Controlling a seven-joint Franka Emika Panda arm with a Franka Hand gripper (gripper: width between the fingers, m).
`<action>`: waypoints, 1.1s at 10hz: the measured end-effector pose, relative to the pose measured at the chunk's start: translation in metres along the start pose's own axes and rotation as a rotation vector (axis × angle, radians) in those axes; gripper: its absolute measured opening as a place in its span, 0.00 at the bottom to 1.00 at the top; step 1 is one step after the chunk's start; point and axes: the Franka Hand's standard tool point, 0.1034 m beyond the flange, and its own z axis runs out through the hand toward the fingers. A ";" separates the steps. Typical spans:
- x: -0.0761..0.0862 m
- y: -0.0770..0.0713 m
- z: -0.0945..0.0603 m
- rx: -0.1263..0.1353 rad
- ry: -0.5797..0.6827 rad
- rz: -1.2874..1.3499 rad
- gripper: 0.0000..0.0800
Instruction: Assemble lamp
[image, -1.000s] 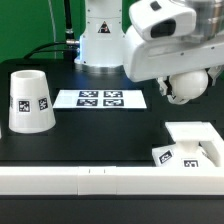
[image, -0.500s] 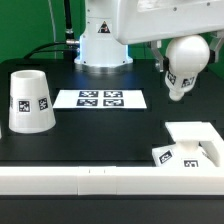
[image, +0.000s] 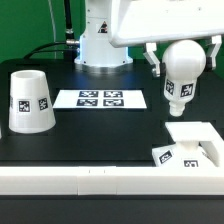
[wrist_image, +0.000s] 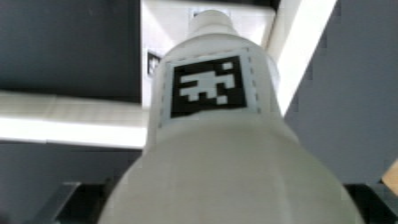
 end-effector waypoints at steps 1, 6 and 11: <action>0.006 0.000 -0.006 -0.001 0.011 -0.001 0.72; 0.021 -0.001 -0.010 0.004 0.009 -0.006 0.72; 0.027 0.000 0.011 -0.002 0.072 -0.022 0.72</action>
Offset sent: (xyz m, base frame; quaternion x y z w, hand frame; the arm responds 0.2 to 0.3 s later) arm 0.0291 -0.0015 0.0113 -0.0050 0.0187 -0.0364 0.9992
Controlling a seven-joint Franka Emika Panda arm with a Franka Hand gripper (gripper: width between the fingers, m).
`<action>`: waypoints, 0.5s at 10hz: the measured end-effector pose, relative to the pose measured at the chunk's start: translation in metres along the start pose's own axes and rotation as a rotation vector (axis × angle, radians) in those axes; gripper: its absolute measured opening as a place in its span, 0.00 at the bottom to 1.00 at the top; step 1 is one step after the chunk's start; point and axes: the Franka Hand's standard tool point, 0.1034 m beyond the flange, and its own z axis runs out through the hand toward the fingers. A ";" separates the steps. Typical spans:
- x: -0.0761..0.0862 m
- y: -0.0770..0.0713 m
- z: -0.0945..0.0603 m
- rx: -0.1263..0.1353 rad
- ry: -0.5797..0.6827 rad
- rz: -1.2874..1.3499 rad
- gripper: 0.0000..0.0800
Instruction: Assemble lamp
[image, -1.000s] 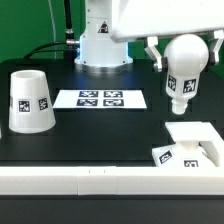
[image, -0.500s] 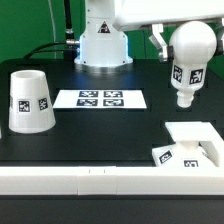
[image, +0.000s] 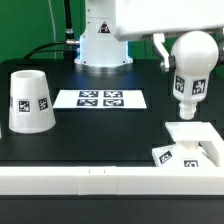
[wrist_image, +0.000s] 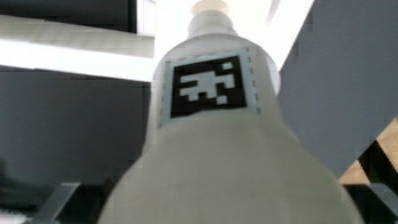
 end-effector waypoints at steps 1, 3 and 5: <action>0.003 0.001 0.002 0.000 0.003 0.000 0.72; 0.003 0.000 0.006 0.002 0.001 0.001 0.72; -0.001 -0.003 0.010 0.005 -0.008 -0.001 0.72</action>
Offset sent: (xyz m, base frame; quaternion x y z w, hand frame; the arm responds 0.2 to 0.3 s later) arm 0.0054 0.0038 -0.0060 -0.0069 0.0041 0.0047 1.0000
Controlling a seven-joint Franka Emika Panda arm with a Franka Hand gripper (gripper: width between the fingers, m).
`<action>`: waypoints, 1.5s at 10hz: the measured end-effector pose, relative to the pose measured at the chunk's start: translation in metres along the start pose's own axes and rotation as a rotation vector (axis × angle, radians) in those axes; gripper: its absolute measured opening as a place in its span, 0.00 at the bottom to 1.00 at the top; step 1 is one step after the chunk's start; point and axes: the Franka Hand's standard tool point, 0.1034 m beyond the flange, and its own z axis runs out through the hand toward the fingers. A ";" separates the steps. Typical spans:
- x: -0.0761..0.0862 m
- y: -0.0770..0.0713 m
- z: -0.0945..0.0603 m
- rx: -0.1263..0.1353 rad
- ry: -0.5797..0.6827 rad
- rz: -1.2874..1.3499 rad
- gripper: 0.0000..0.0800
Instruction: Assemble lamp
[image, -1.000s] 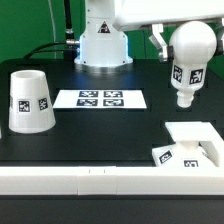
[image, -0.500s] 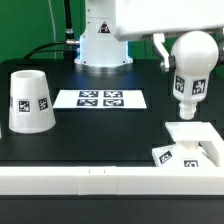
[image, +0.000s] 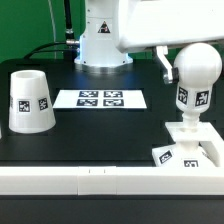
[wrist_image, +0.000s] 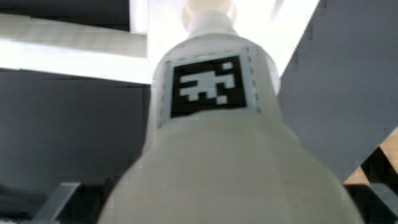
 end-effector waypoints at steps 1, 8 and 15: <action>-0.002 0.000 0.002 0.000 -0.004 0.000 0.72; -0.016 -0.001 0.015 0.003 -0.030 0.001 0.72; -0.017 -0.001 0.019 -0.002 0.000 0.000 0.84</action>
Offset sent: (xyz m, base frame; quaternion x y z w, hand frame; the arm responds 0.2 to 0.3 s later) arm -0.0031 -0.0014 -0.0051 -0.0062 0.0056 -0.0031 1.0000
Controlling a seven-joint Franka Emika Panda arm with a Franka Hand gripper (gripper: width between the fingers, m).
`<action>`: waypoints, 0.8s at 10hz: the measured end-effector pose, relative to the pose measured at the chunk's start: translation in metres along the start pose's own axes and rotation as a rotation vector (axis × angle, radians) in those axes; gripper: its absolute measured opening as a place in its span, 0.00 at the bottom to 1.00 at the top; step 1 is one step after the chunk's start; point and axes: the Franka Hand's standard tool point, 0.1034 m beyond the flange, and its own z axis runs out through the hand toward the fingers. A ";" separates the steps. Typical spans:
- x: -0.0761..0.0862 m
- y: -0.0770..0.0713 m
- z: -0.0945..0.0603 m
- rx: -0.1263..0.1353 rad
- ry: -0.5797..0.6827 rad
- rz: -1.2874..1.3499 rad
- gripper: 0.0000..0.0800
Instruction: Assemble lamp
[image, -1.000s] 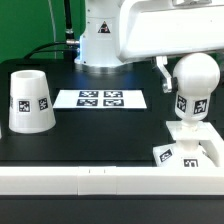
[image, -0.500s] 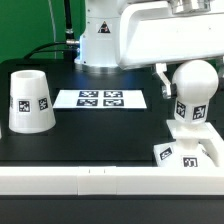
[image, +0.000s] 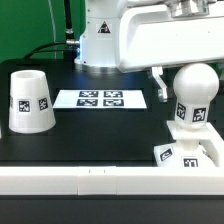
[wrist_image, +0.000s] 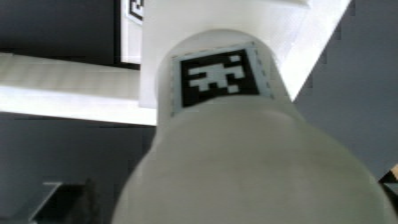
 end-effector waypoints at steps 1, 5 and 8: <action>0.000 0.000 0.000 0.000 0.000 0.000 0.87; 0.011 0.001 -0.021 0.003 -0.017 -0.003 0.87; 0.015 0.001 -0.030 0.009 -0.054 -0.003 0.87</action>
Offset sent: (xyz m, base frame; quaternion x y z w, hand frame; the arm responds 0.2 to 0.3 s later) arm -0.0092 -0.0035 0.0256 0.0033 -0.0335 -0.0103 0.9994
